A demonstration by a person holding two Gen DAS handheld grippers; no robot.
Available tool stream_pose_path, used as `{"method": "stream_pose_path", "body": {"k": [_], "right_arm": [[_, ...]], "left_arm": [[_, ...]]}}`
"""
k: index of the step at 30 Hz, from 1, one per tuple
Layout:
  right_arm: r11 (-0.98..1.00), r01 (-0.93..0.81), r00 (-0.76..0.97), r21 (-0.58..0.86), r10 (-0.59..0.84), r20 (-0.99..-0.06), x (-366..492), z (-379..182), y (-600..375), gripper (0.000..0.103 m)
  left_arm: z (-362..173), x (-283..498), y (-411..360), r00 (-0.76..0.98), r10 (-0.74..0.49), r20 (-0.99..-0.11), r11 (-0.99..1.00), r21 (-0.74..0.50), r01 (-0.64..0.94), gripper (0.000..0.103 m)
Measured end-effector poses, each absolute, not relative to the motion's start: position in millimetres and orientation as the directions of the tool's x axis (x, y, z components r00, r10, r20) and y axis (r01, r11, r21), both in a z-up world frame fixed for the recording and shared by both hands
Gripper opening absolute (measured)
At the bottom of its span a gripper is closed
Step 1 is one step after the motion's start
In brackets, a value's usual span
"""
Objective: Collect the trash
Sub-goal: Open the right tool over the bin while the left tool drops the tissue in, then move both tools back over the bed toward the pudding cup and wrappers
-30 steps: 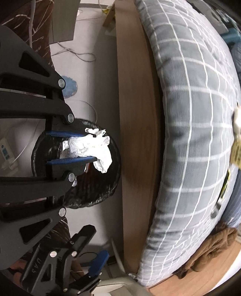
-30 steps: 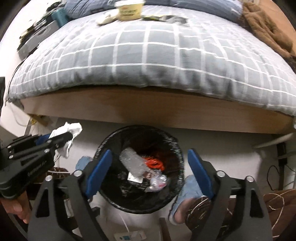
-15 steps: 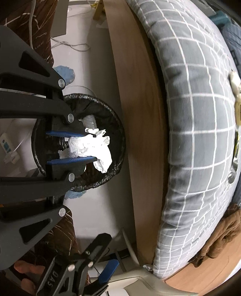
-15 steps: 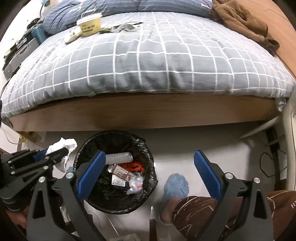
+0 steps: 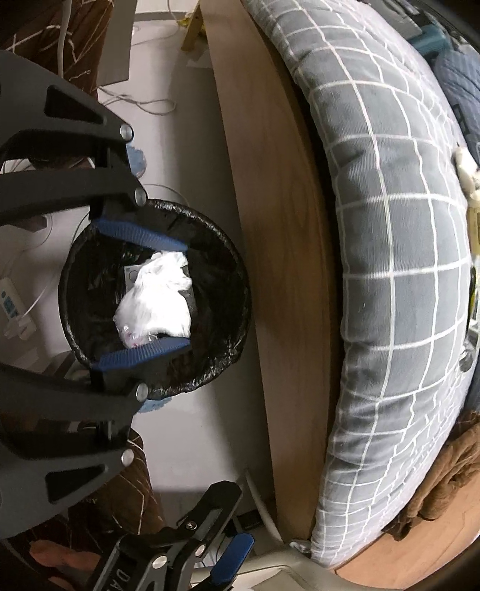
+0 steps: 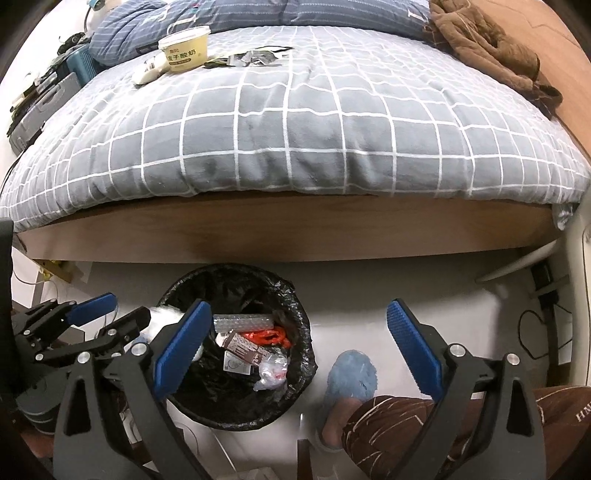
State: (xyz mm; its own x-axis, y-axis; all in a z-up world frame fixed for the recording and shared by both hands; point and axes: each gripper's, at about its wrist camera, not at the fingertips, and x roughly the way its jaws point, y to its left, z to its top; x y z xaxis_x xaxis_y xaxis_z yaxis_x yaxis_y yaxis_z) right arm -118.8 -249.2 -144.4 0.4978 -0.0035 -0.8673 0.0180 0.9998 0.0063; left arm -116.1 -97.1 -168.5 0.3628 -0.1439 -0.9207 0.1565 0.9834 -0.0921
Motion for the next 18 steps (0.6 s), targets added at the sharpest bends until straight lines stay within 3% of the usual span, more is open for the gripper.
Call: {"method": "stream_pose_path", "body": {"k": [2,5,9,18], "right_arm": [[1.000,0.014,0.500,0.002,-0.005,-0.866,-117.8,-143.4,-246.5,0.092],[1.000,0.007,0.511,-0.005,-0.008,-0.859,-116.7,-139.4,-242.3,0.092],[1.000,0.001,0.538,-0.016,-0.014,-0.843,-114.7,-130.5,-237.1,0.092],[0.999,-0.014,0.610,-0.036,-0.020,-0.792,-104.8,-103.4,-225.3,0.092]], "left_arm": [[-168.6,-115.9,-89.3,0.374,-0.137,-0.917,0.985,-0.087,0.148,0.063],[-163.4,-115.0,-81.7,0.399,-0.119,-0.909,0.990,-0.077,0.120,0.082],[-153.5,-112.5,-73.8,0.436,-0.109,-0.893,0.992,-0.068,0.109,0.095],[-122.4,-100.7,-59.4,0.508,-0.076,-0.858,0.996,-0.038,0.085,0.097]]}}
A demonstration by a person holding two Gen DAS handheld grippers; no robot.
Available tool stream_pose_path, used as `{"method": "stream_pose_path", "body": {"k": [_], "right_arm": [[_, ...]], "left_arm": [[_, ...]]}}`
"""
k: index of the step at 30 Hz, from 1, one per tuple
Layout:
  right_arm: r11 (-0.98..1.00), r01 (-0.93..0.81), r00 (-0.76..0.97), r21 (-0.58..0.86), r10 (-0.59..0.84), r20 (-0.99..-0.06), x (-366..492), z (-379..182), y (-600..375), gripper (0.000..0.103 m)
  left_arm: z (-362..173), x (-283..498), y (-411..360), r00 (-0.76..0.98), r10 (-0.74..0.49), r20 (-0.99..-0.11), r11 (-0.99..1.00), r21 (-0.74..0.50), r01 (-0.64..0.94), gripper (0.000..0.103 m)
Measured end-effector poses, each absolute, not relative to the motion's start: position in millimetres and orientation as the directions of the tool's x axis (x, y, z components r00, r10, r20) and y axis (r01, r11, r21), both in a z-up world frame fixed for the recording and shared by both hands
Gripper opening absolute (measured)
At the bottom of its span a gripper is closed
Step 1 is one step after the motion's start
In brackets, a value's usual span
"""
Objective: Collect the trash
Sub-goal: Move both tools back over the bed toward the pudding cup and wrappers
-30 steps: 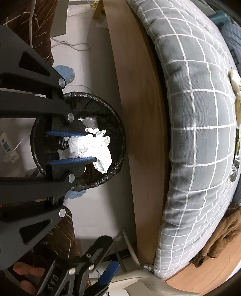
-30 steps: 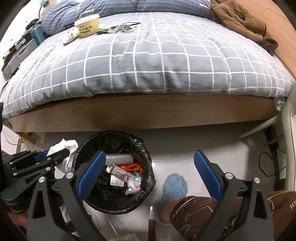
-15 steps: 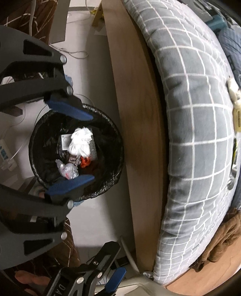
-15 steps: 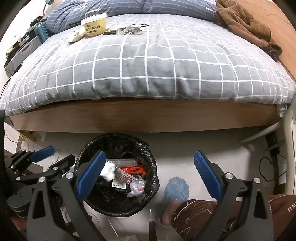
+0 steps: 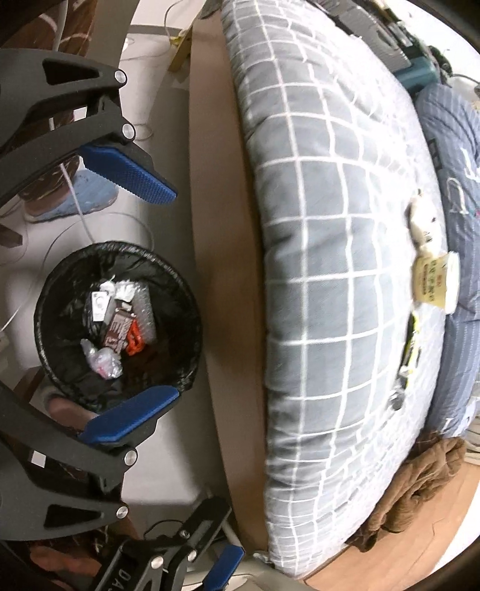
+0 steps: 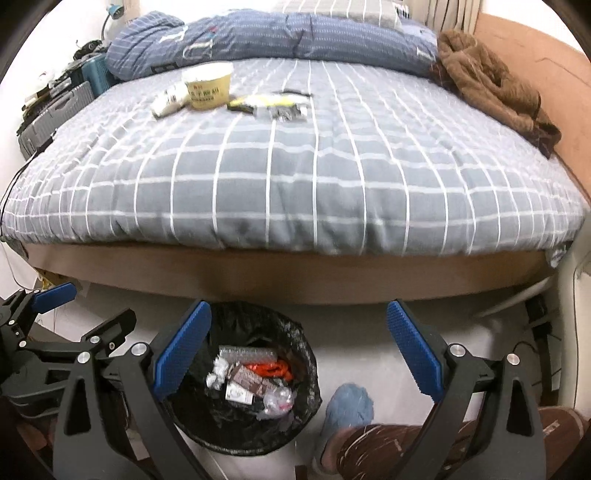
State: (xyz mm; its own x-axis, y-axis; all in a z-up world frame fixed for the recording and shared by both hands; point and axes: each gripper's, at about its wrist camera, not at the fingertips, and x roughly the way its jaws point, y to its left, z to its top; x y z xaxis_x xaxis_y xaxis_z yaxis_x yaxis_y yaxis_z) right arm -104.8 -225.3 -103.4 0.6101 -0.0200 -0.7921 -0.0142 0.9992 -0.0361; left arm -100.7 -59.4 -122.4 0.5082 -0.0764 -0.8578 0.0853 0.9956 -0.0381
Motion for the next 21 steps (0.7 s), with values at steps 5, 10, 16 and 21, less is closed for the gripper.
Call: {"method": "stream_pose_path", "body": {"k": [5,10,16,21], "right_arm": [[0.998,-0.013,0.643,-0.059,-0.037,-0.765,-95.2,-89.7,-225.0,0.092],[0.998,-0.018,0.689,-0.065,-0.035,-0.724,-85.5,-69.9,-222.1,0.092],[0.998,-0.040,0.740,-0.046,-0.002,-0.673,-77.8,-47.1,-216.3,0.092],[0.998,-0.051,0.764,-0.041,0.013,-0.645,-61.9,-37.4,-212.9,0.092]], "left_arm": [[-102.6,-95.1,-49.1,0.556,-0.063,-0.829,0.997,-0.034,0.063,0.097],[-76.6,-79.4,-37.3,0.607,-0.044,-0.793,0.999,-0.022,0.044,0.097],[-48.0,-58.8,-22.0,0.653,-0.045,-0.756,0.999,-0.042,0.021,0.097],[-35.1,-39.0,-21.6,0.673,-0.048,-0.738,0.999,-0.030,0.038,0.097]]}}
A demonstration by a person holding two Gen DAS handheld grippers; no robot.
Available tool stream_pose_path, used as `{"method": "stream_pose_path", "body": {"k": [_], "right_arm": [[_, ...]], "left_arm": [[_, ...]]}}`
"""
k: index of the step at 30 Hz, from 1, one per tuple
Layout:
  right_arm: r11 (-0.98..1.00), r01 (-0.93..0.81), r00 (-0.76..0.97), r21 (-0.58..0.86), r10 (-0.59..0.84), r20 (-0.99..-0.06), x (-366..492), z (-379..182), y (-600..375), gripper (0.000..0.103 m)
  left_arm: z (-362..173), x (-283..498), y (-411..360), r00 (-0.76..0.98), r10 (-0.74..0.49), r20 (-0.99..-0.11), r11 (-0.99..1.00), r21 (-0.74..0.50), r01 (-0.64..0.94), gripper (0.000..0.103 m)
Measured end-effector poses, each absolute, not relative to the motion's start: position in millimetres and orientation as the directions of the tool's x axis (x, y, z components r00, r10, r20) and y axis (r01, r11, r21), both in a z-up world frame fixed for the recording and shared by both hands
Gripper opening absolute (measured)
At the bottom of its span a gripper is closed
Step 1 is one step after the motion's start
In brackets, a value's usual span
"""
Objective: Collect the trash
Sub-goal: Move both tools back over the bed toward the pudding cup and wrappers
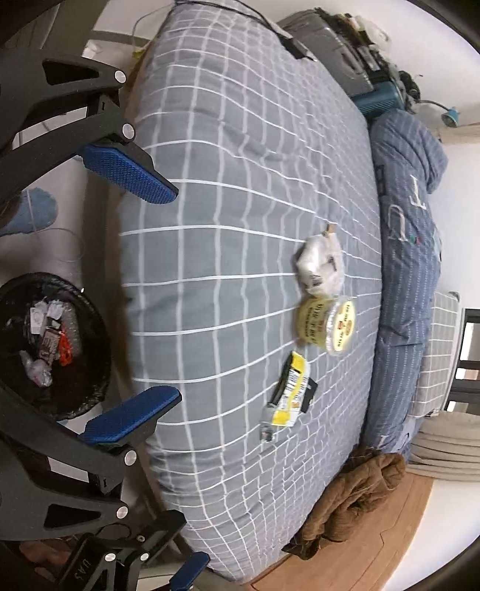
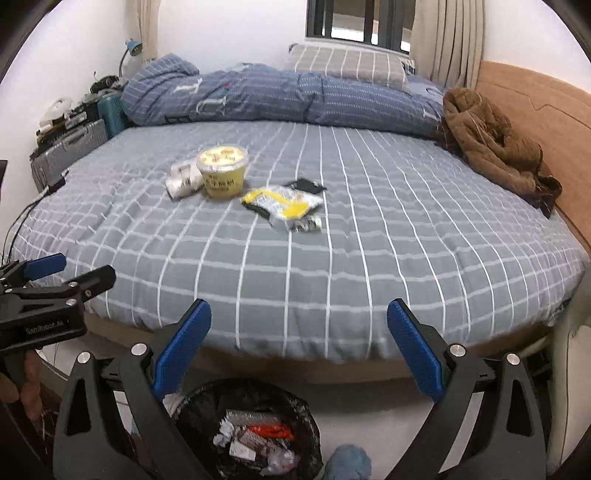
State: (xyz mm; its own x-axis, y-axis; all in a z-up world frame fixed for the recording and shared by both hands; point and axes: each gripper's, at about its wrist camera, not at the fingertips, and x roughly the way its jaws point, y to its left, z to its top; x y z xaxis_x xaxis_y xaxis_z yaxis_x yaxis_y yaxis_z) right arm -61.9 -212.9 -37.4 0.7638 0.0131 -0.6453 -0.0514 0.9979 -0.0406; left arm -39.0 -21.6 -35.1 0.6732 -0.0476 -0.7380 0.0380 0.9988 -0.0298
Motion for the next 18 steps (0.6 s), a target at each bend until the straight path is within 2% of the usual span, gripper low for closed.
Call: {"method": "stream_pose_path", "body": {"k": [8,18], "right_arm": [[0.998,-0.050,0.794,-0.025,0.024,-0.607,-30.2,-30.3,-209.7,0.092],[0.998,-0.055,0.788,-0.038,0.020,-0.616,7.7,-31.0,-204.4,0.092]], "left_arm": [[-33.4,-12.2,-13.6,0.676,-0.048,-0.735,0.999,-0.044,0.023,0.097],[-30.1,15.4,-7.5,0.683,-0.038,-0.729,0.999,-0.040,0.014,0.097]]}}
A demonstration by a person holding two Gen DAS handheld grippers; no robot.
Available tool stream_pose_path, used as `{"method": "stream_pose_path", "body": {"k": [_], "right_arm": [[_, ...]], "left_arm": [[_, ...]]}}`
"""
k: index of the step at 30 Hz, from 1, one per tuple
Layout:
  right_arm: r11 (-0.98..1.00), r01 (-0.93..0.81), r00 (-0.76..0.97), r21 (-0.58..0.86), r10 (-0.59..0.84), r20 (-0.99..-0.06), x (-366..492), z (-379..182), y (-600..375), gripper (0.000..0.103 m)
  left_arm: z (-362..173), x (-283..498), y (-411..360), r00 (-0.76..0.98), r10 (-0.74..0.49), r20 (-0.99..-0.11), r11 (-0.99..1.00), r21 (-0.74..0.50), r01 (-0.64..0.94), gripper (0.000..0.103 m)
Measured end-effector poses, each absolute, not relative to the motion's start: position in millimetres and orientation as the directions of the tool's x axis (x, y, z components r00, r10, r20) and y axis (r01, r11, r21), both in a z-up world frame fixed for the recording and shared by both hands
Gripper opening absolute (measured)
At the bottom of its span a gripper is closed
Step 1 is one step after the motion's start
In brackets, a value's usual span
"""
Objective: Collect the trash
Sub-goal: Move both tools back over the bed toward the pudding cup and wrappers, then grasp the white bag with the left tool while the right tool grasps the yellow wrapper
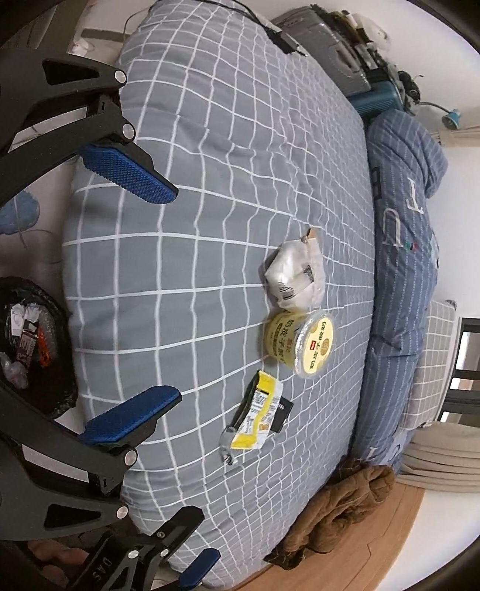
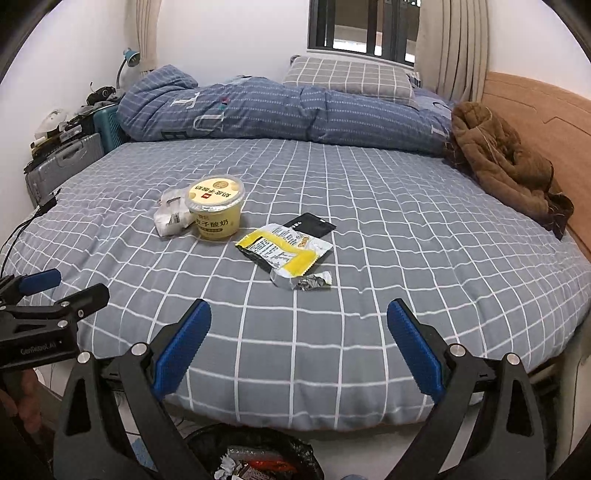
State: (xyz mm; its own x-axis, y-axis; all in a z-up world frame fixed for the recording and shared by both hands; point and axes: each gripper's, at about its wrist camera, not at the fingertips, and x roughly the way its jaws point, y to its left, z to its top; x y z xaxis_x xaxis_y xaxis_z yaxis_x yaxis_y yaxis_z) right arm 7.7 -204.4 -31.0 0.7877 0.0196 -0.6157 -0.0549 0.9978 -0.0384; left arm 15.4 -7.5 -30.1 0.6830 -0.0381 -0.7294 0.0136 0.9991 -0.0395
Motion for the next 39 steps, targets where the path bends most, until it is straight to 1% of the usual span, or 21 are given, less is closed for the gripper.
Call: {"method": "stream_pose_path", "body": {"k": [8,22,30,37,38,39], "right_arm": [[0.997,-0.061,0.775,-0.050,0.015,-0.632,31.9,-36.8,-202.6,0.092],[0.998,-0.054,0.728,-0.029,0.019,-0.686,103.4,-55.5,-205.7,0.092],[0.997,-0.075,0.679,-0.029,0.030,-0.733,140.6,-77.5,-202.2,0.092],[0.997,-0.080,0.641,0.007,0.057,-0.766,168.4,-90.2,-200.1,0.092],[0.997,-0.081,0.634,0.012,0.061,-0.771,172.1,-92.9,-199.6,0.092],[0.996,-0.083,0.626,0.018,0.066,-0.777,175.8,-95.4,-198.7,0.089]], "left_arm": [[-30.4,43.9,6.1,0.684,-0.026,-0.729,0.999,-0.040,-0.005,0.097],[-44.1,124.5,18.8,0.666,-0.004,-0.746,0.999,-0.031,-0.028,0.097],[-58.1,161.1,27.0,0.643,0.005,-0.766,0.999,-0.031,-0.044,0.097],[-64.6,194.3,25.4,0.637,-0.008,-0.771,0.999,-0.038,-0.034,0.097],[-65.5,198.5,24.9,0.636,-0.012,-0.772,0.999,-0.040,-0.030,0.097],[-67.1,202.5,24.3,0.633,-0.015,-0.774,0.999,-0.042,-0.027,0.097]]}}
